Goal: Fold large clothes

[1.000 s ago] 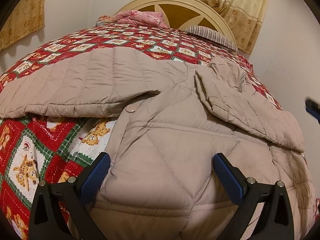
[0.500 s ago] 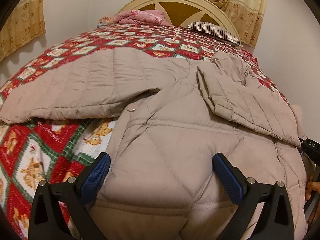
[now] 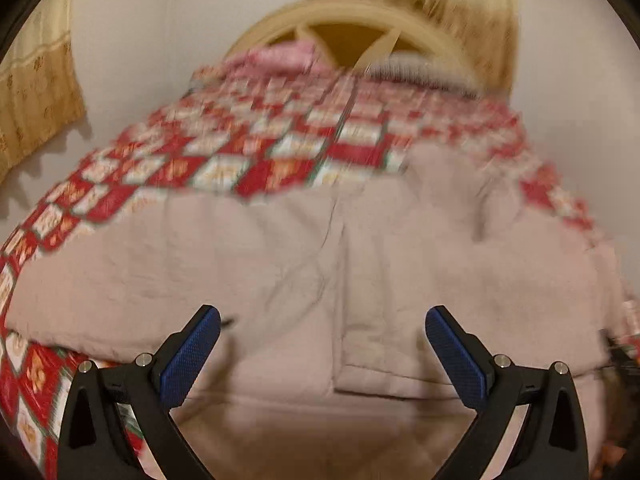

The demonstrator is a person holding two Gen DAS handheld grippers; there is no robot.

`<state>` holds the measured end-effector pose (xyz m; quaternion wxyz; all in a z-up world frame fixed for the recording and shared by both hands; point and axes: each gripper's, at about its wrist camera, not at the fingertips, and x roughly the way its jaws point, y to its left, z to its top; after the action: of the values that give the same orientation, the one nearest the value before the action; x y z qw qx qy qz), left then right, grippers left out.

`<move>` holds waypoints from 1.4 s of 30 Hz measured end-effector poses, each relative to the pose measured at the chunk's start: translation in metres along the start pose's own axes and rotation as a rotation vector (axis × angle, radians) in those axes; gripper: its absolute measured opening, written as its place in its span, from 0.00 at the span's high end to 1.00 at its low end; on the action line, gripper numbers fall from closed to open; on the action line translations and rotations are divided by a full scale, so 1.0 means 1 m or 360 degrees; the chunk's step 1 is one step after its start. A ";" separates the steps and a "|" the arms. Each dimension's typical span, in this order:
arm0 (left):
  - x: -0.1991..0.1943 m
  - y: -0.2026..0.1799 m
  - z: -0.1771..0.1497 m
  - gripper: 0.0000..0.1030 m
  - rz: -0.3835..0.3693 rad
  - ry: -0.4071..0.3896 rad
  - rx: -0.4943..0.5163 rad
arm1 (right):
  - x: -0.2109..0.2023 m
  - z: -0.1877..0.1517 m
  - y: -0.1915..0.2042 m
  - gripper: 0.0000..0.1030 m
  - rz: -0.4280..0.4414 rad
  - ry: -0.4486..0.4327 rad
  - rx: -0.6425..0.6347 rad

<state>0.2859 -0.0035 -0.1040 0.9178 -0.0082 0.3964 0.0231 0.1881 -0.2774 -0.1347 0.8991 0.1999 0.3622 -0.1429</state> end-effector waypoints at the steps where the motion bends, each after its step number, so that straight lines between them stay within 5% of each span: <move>1: 0.021 -0.002 -0.009 0.01 0.0045 0.0094 0.0013 | 0.000 0.000 -0.001 0.75 0.0008 -0.0001 0.0004; 9: 0.032 0.007 -0.017 0.01 -0.0065 0.0126 -0.0060 | 0.002 -0.001 0.001 0.70 0.0030 -0.0004 -0.0004; 14: 0.001 0.040 -0.012 0.01 -0.0205 0.0100 -0.0212 | 0.001 -0.002 0.002 0.70 0.0035 -0.0004 -0.0001; 16: -0.022 0.070 -0.011 0.01 -0.0138 -0.0004 -0.0301 | 0.001 -0.002 0.002 0.69 0.0038 -0.0004 0.0001; 20: -0.062 0.166 -0.015 0.01 0.0185 -0.0230 -0.0583 | 0.002 -0.002 0.002 0.68 0.0041 -0.0004 0.0000; 24: -0.068 0.268 -0.030 0.01 0.0504 -0.0205 -0.0931 | 0.002 -0.002 0.003 0.65 0.0040 -0.0009 -0.0008; 28: -0.054 0.343 -0.056 0.01 0.0472 -0.0137 -0.1313 | 0.002 -0.002 0.005 0.65 0.0035 -0.0009 -0.0012; 33: -0.016 0.368 -0.064 0.02 0.0364 0.0015 -0.1488 | 0.003 -0.002 0.005 0.64 0.0028 -0.0008 -0.0019; 35: -0.016 0.363 -0.063 0.03 0.0419 -0.0049 -0.1442 | 0.003 -0.002 0.004 0.64 0.0027 -0.0008 -0.0019; 38: -0.012 0.354 -0.060 0.11 0.0463 -0.0058 -0.1375 | 0.003 -0.002 0.004 0.64 0.0027 -0.0007 -0.0020; 39: -0.011 0.356 -0.060 0.21 0.0485 -0.0064 -0.1354 | 0.003 -0.002 0.004 0.64 0.0027 -0.0008 -0.0020; 41: -0.013 0.357 -0.062 0.49 0.0525 -0.0085 -0.1312 | 0.003 -0.002 0.004 0.64 0.0028 -0.0008 -0.0020; 42: -0.013 0.358 -0.064 0.78 0.0477 -0.0112 -0.1308 | 0.003 -0.002 0.004 0.64 0.0029 -0.0008 -0.0019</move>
<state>0.2133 0.3513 -0.1369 0.8377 -0.3143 0.3196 0.3119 0.1910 -0.2731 -0.1370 0.9025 0.1975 0.3590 -0.1331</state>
